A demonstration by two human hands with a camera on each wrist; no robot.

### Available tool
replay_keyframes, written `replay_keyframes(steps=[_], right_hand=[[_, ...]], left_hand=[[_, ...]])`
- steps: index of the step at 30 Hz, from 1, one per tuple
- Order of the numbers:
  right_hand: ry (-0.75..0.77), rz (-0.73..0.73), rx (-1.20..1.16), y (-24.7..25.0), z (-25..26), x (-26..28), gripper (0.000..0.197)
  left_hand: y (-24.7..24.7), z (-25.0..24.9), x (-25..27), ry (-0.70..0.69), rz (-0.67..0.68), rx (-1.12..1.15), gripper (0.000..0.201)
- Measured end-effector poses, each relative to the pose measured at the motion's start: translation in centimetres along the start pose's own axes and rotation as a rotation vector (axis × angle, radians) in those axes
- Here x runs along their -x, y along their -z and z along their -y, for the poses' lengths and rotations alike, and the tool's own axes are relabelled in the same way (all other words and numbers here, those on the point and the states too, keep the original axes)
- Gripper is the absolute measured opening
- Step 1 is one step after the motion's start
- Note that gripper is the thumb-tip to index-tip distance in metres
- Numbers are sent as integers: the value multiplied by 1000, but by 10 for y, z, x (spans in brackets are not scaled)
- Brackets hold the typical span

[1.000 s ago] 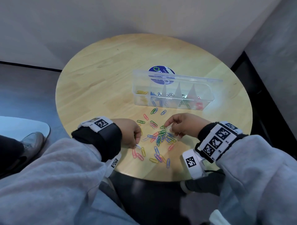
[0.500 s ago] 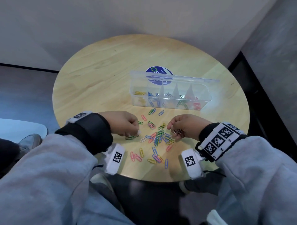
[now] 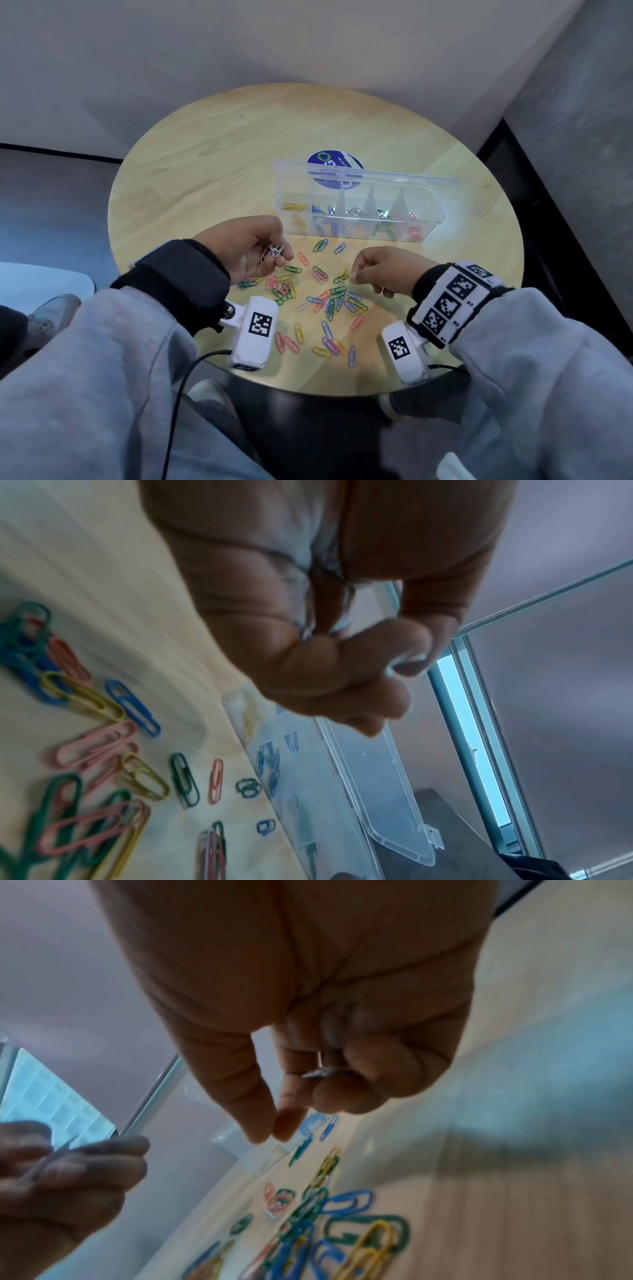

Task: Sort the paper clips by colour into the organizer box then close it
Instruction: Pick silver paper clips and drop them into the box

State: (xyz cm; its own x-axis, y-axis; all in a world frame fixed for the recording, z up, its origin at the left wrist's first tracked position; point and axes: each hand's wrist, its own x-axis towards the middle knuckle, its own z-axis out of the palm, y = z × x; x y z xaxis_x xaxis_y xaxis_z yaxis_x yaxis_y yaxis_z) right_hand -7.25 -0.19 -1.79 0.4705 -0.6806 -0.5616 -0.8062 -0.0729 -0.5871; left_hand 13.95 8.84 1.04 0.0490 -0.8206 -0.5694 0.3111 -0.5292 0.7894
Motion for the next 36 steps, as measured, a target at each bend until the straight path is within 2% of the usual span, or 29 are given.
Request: replay_keyframes(steps=[3, 7, 10, 13, 16, 19, 22, 26, 28, 36], right_hand=[[64, -8, 154, -2, 7, 3, 14], [119, -12, 333, -5, 16, 1, 17], [136, -17, 456, -8, 20, -4, 24], [140, -4, 553, -11, 23, -8, 27], [145, -1, 618, -12, 22, -11, 16], [139, -8, 608, -10, 18, -13, 10], [120, -4, 588, -8, 10, -13, 8], [95, -41, 410, 0, -2, -10, 14], [95, -9, 291, 9, -3, -7, 5], [23, 111, -472, 14, -14, -4, 27]], left_hand=[[-1, 0, 0, -5, -14, -3, 27], [-8, -3, 1, -26, -39, -101, 10], [-12, 1, -6, -42, -114, -437, 22], [-15, 6, -11, -34, -96, -819, 16], [-23, 11, -11, -41, -105, -1127, 13], [-32, 18, -16, -39, -81, -1321, 14], [-37, 25, -23, 19, -62, -1410, 11], [-43, 28, -25, 42, -61, -1511, 8], [-45, 29, -28, 51, -70, -1534, 14], [-49, 33, -33, 76, -83, -1565, 19]])
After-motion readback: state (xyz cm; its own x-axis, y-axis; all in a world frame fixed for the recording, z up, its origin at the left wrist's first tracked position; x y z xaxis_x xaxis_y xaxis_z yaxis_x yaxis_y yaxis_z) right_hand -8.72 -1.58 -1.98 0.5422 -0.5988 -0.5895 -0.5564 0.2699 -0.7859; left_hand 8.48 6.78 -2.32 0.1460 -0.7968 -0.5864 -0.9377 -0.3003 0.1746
